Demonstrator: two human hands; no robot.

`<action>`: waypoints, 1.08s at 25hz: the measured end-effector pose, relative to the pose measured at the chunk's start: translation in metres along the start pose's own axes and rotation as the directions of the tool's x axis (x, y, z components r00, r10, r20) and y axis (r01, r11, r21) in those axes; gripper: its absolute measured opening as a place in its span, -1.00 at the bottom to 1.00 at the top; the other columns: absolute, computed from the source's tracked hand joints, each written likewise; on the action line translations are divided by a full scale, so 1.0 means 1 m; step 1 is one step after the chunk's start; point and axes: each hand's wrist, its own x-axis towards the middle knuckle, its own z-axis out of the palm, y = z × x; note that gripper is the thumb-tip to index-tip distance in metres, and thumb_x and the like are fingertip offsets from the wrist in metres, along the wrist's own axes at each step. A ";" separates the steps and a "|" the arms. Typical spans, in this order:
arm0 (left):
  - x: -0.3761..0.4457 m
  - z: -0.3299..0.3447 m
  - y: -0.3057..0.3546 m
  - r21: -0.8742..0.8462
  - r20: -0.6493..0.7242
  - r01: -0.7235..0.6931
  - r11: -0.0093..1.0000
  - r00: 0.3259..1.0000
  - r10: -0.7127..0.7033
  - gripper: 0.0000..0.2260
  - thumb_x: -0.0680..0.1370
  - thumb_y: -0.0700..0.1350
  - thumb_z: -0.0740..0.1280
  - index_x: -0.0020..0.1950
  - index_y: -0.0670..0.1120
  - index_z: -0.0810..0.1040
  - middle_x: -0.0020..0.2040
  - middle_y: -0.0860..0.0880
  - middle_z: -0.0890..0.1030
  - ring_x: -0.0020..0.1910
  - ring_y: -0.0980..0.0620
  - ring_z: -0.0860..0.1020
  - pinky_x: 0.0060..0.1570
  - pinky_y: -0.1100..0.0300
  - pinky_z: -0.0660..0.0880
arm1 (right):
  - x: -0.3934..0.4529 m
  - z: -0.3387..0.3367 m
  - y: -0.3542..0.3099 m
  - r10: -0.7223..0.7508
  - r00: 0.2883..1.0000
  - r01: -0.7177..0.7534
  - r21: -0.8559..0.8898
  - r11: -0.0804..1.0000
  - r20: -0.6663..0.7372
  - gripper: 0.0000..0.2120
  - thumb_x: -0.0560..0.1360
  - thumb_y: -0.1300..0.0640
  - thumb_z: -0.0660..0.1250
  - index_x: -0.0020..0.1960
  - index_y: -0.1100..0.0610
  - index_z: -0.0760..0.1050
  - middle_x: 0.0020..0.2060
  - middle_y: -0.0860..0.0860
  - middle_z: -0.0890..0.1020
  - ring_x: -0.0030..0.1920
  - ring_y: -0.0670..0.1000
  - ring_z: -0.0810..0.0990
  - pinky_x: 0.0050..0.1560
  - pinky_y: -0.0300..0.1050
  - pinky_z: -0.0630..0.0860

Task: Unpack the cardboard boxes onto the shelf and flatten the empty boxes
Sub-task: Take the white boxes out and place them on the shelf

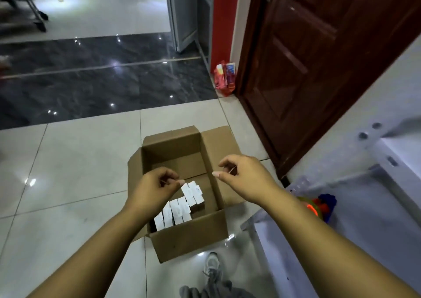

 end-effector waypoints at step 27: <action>0.113 0.046 -0.206 0.223 0.214 0.317 0.922 0.907 -0.364 -0.94 0.53 -0.04 0.38 -0.06 0.06 0.52 -0.15 0.12 0.55 -0.21 0.22 0.51 -0.30 0.43 0.38 | 0.141 0.221 0.106 0.434 0.826 -0.385 -0.203 0.900 0.359 -0.60 0.52 -0.16 0.31 0.28 0.01 0.45 0.17 -0.03 0.58 0.12 0.02 0.55 0.07 -0.08 0.50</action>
